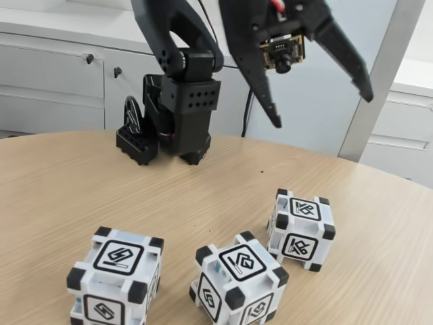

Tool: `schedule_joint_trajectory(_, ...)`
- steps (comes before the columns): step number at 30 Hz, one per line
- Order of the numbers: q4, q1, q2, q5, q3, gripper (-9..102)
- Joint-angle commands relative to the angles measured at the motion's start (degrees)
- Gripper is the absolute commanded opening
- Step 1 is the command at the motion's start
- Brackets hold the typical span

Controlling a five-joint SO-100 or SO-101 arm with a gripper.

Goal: Stack cubes from left to right.

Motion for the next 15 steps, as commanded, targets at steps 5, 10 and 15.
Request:
schedule_joint_trajectory(5,-0.4,-1.6,-5.4,-0.7,-2.9,33)
schedule_joint_trajectory(10,-0.4,-1.6,-18.3,1.7,-3.2,34)
schedule_joint_trajectory(15,-0.6,-1.6,-22.9,4.9,-3.3,34)
